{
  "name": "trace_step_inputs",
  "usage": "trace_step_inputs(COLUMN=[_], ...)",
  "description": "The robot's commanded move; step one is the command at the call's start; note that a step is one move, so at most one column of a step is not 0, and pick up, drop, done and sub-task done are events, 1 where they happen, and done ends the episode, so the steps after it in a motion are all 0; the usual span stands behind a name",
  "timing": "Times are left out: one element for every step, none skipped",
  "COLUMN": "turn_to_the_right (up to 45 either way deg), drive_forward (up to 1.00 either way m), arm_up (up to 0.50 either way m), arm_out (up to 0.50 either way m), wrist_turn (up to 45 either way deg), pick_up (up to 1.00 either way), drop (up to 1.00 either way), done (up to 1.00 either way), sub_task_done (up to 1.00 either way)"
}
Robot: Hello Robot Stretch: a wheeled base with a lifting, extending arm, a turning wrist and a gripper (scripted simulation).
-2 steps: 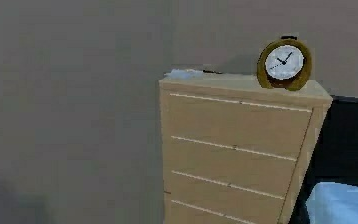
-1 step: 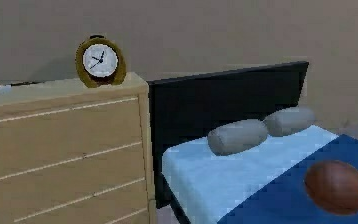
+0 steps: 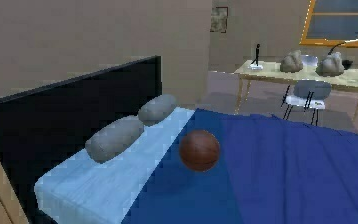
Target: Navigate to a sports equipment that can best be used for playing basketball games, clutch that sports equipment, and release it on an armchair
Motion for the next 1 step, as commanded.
trace_step_inputs(turn_to_the_right=[0.0], drive_forward=[0.10], arm_up=[0.00], arm_out=[0.00], wrist_turn=[0.0], pick_up=[0.00], drop=[0.00], done=[0.00], sub_task_done=[0.00])
